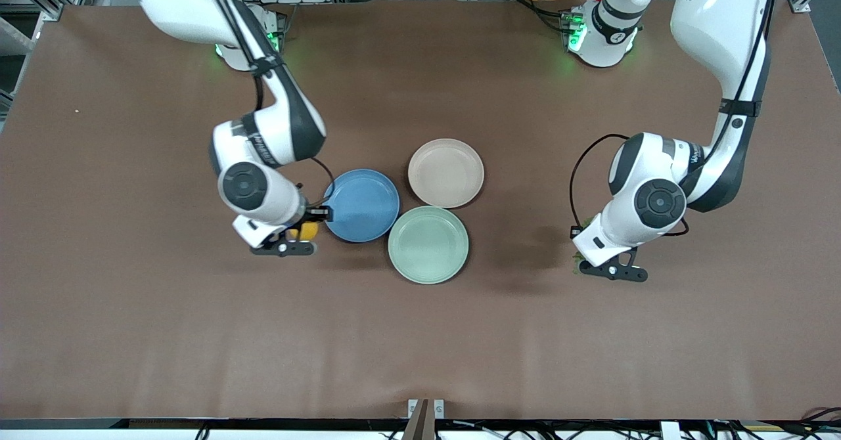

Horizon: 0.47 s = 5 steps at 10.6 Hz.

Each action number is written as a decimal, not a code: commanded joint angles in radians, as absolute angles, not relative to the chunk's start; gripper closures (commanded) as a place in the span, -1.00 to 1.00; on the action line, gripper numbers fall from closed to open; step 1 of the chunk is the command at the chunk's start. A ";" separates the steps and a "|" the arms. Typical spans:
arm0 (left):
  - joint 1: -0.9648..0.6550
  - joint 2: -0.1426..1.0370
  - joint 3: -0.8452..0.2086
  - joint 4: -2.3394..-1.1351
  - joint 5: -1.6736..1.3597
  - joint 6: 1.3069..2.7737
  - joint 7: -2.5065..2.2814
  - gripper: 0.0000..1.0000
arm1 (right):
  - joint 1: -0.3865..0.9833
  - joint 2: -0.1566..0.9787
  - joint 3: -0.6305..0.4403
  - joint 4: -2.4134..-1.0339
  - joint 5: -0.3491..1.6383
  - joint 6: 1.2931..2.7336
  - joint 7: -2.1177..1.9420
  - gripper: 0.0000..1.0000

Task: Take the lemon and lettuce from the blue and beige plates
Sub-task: 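Carry the lettuce off the plates and release it with the left gripper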

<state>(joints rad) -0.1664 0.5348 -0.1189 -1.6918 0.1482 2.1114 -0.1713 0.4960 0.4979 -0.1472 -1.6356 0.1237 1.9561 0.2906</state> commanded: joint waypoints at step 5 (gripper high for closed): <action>-0.123 0.621 -0.114 -1.677 0.308 2.100 -0.158 1.00 | 0.316 0.448 -0.137 -1.542 0.083 1.777 0.080 -0.08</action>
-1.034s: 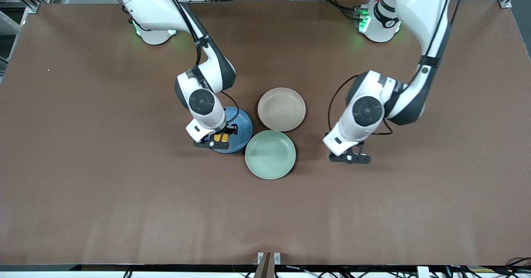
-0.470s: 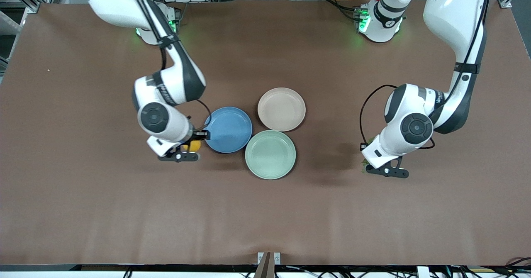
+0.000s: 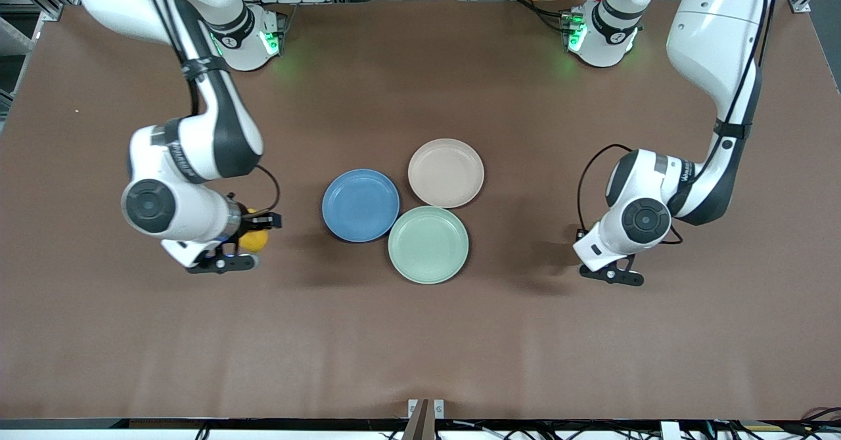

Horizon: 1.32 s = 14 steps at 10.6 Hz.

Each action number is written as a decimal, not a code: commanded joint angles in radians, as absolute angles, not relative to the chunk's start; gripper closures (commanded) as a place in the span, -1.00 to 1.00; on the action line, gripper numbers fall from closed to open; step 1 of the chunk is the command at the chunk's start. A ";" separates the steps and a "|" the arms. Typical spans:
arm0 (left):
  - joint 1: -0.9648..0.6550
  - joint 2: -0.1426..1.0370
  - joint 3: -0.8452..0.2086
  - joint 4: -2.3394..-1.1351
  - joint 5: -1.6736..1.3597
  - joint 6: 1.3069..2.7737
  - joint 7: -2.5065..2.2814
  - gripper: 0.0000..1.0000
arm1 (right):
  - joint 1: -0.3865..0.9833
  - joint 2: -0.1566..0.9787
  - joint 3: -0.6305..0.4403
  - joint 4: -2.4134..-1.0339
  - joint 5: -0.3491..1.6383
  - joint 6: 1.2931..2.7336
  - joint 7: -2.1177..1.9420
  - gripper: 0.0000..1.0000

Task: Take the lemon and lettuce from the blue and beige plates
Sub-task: 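Carry the lettuce off the plates and release it with the left gripper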

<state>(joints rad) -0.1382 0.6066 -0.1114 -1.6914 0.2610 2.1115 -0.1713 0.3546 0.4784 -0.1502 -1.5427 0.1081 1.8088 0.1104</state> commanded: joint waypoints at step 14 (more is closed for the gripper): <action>-0.068 0.389 -0.132 -2.041 0.210 2.384 -0.314 -1.00 | 0.114 0.250 -0.133 -1.714 0.011 1.735 -0.109 0.00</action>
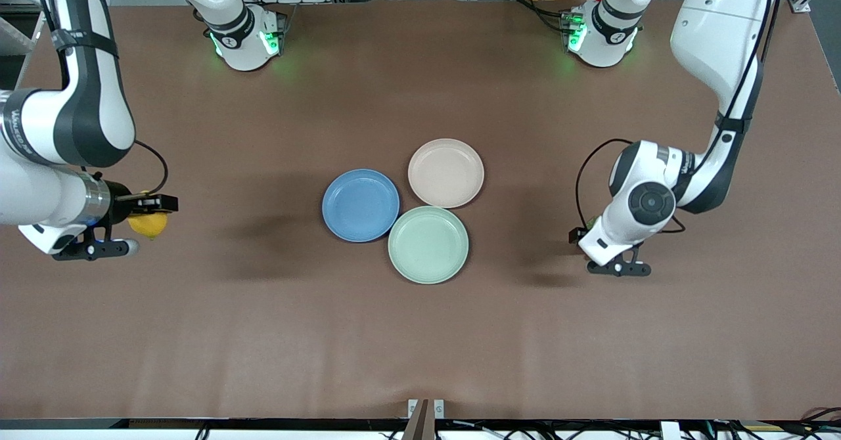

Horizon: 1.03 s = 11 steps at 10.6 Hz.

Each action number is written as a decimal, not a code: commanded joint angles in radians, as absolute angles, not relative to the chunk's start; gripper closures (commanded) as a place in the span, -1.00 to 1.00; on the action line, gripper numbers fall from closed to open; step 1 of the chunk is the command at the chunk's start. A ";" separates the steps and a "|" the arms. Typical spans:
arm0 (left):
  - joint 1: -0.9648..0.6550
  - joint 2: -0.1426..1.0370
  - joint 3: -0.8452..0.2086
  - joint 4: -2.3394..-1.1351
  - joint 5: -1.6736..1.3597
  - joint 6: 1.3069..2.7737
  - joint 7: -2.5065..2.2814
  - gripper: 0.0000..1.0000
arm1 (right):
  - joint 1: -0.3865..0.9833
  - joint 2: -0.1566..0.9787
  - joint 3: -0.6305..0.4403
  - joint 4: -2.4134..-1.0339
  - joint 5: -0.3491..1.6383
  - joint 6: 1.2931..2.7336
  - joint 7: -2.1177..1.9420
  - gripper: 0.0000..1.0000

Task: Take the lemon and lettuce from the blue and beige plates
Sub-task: 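Carry the lettuce off the plates and release it with the left gripper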

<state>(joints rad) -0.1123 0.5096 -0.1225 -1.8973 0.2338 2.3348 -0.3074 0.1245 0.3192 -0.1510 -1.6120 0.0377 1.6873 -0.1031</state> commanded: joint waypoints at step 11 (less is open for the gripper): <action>-0.032 0.081 -0.161 -2.368 0.163 2.385 -0.316 -1.00 | 0.086 0.161 -0.132 -2.267 0.003 2.396 -0.160 0.00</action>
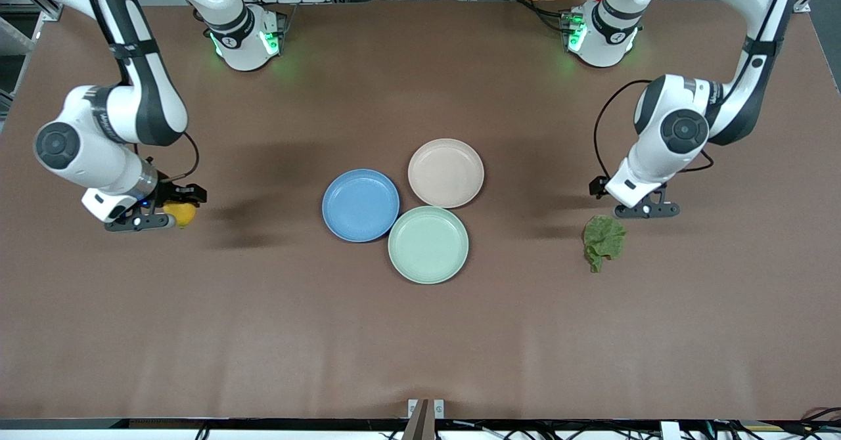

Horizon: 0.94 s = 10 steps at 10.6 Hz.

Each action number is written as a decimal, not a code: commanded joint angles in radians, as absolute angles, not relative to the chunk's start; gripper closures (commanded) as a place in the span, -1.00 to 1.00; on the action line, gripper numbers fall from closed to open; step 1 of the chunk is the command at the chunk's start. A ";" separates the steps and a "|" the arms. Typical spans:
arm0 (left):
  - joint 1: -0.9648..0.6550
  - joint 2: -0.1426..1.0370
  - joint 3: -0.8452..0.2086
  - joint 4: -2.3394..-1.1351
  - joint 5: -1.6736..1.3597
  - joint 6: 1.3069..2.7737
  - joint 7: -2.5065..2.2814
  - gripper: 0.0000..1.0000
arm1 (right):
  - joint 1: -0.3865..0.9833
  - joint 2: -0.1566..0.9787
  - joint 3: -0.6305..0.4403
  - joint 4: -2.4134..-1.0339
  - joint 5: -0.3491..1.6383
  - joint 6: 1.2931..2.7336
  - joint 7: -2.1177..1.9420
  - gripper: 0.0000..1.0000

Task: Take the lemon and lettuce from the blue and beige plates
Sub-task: 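Carry the lettuce off the plates and release it with the left gripper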

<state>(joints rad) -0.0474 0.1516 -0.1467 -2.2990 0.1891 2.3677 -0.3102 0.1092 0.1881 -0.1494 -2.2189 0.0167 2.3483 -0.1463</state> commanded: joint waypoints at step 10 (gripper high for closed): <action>-0.037 -0.050 -0.173 -2.256 0.155 2.233 -0.287 -1.00 | 0.095 0.363 -0.129 -2.319 0.003 2.692 -0.158 -0.03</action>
